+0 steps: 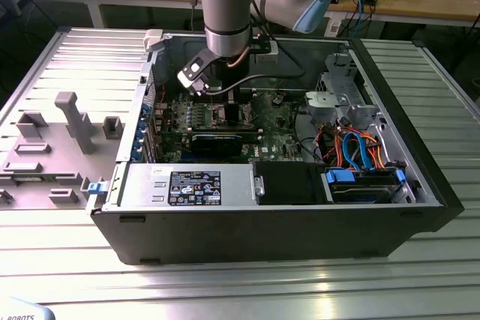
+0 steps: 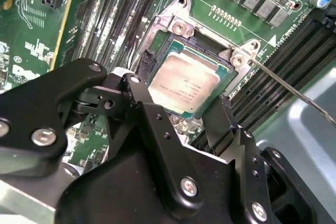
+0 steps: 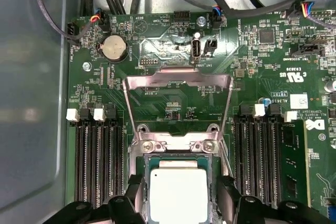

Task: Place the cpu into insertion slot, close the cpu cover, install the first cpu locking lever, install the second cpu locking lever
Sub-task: 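Place the cpu into insertion slot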

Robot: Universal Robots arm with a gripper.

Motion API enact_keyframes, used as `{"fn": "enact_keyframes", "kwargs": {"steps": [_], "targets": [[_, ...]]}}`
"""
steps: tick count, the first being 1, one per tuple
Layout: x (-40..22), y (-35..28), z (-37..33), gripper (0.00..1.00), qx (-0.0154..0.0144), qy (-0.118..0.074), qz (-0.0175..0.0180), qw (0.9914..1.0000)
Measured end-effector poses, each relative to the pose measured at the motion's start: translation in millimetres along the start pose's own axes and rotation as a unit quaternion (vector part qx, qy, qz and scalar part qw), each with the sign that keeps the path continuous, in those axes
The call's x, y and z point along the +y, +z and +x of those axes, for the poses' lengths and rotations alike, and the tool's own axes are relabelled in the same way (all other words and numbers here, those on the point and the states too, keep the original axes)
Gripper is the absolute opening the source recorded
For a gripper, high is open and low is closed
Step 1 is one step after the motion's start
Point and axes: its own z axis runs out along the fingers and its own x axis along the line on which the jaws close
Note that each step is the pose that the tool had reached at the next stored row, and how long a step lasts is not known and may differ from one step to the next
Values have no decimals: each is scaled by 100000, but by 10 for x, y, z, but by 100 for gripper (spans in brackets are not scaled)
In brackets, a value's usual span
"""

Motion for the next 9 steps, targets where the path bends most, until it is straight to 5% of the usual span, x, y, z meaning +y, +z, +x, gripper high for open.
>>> {"fn": "enact_keyframes", "kwargs": {"steps": [6,9], "targets": [[18,-96,3,65,-108,60,305,99999],[33,-151,6,52,-97,108,722,99997]]}}
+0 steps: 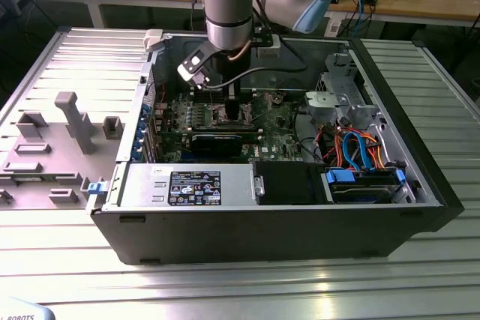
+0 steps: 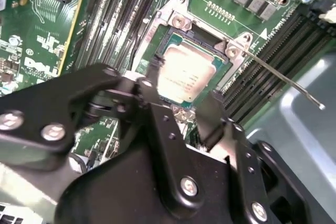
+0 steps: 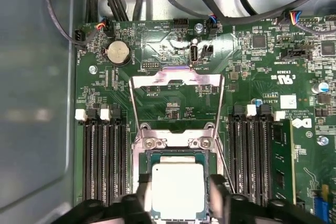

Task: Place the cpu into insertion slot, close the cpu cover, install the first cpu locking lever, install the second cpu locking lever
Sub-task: 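Place the cpu into insertion slot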

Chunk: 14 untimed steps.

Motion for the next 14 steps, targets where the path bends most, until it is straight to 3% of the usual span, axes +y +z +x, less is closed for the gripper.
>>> {"fn": "enact_keyframes", "kwargs": {"steps": [2,4,5,9,10,14], "targets": [[12,-36,2,46,-8,47,442,99999],[24,-62,3,34,-22,104,962,99995],[29,-71,3,34,-29,130,1217,99993],[49,-84,3,16,-44,184,2238,99975],[49,-84,3,11,-47,191,2260,99974],[50,-84,4,11,-44,186,2270,99974]]}}
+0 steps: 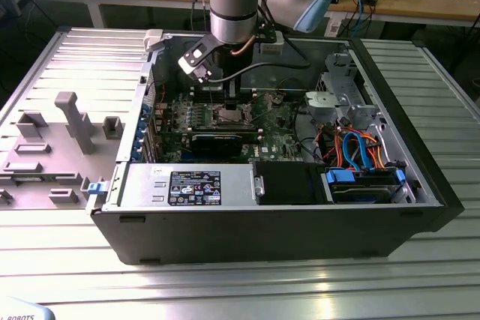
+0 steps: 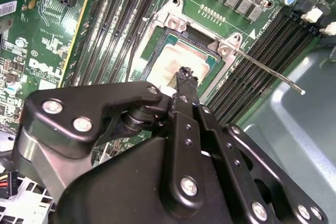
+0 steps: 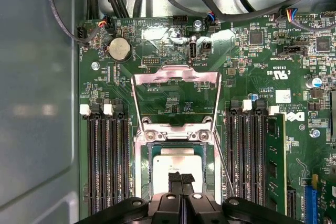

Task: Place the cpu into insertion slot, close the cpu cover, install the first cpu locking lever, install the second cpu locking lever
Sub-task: 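Place the cpu into insertion slot, then close the cpu cover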

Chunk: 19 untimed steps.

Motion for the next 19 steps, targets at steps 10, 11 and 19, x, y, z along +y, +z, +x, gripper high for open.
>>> {"fn": "enact_keyframes", "kwargs": {"steps": [10,11,19], "targets": [[0,0,0,11,3,3,66,100000],[0,0,0,11,3,2,67,100000],[3,-49,2,11,-6,1,70,100000]]}}
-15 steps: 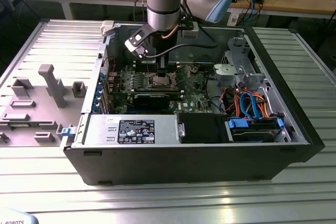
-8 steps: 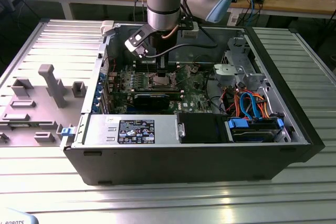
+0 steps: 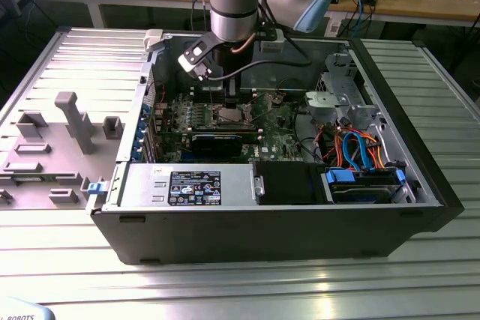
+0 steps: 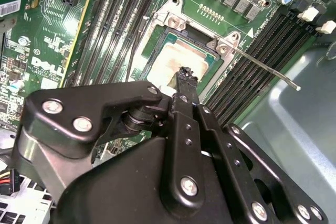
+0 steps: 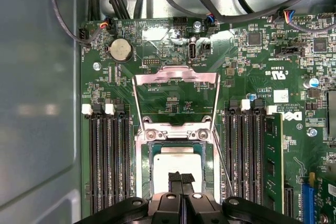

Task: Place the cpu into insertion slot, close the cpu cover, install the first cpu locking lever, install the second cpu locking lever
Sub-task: 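Close the cpu cover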

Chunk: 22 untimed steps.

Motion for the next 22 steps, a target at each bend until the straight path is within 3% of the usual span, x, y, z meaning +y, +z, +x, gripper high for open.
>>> {"fn": "enact_keyframes", "kwargs": {"steps": [16,22], "targets": [[9,-81,4,11,-337,29,21,99999],[11,-159,7,11,-437,28,18,99999]]}}
